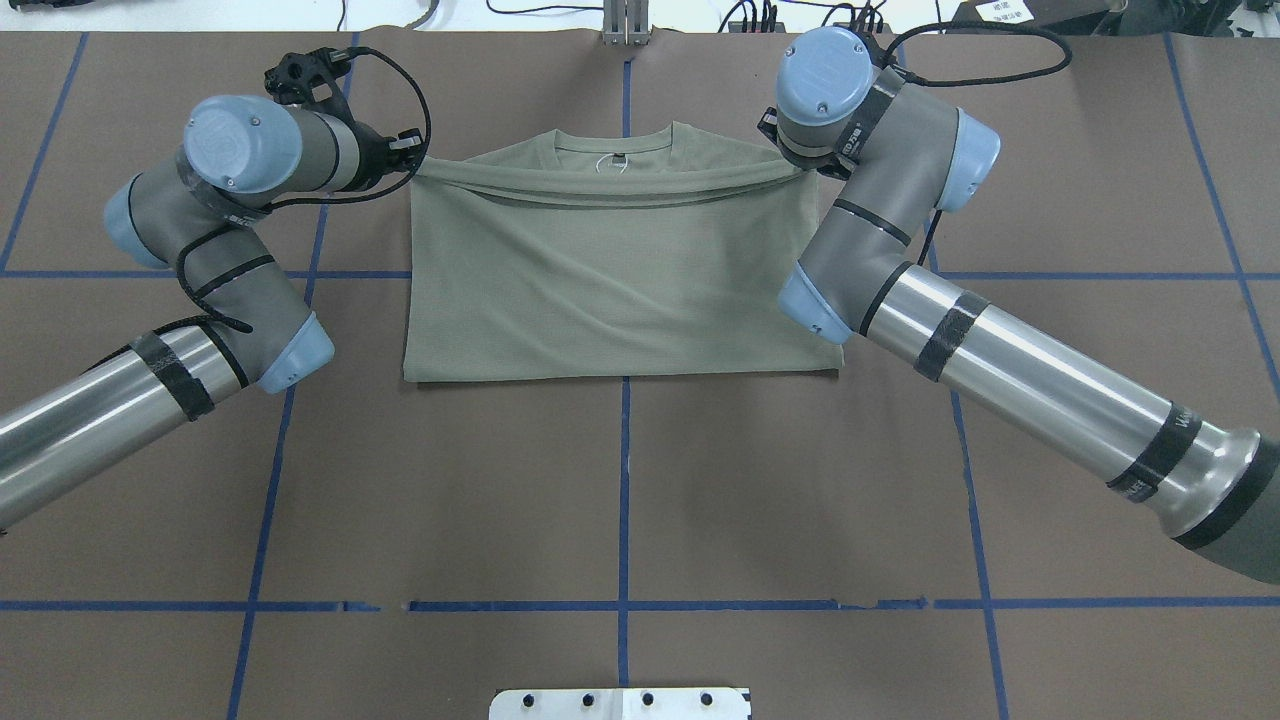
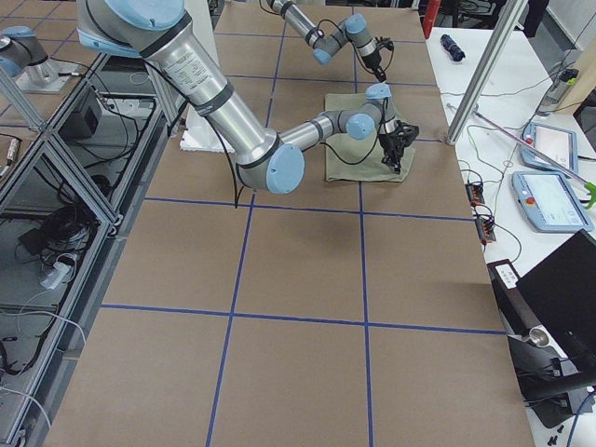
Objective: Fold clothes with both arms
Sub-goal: 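Lay the hem near the collar and open both grippers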
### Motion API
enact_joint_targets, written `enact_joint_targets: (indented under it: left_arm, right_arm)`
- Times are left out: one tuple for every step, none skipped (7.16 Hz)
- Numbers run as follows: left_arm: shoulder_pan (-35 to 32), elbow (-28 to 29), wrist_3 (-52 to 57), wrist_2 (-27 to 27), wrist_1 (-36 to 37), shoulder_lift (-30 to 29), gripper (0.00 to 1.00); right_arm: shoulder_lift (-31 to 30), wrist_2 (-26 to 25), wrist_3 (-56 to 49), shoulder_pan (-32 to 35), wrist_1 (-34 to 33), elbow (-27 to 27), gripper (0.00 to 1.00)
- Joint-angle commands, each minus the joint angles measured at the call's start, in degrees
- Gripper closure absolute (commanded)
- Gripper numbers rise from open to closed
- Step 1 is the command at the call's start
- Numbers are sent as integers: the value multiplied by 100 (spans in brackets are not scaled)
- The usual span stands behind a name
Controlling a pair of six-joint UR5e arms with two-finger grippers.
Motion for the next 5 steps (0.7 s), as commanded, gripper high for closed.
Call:
enact_joint_targets:
  left_arm:
    - [-4, 1, 3, 0, -3, 21, 78]
    - [-4, 1, 12, 0, -3, 21, 54]
    - [-4, 1, 12, 0, -3, 21, 48]
    - [-13, 1, 3, 0, -21, 21, 47]
    - [-30, 1, -6, -17, -212, 21, 47]
  right_arm:
    - [-21, -39, 0, -4, 735, -421, 100]
    - [5, -57, 0, 5, 803, -468, 57]
    - [49, -48, 17, 31, 803, -434, 1]
    - [58, 30, -17, 109, 812, -381, 0]
    - [49, 414, -139, 293, 803, -120, 0]
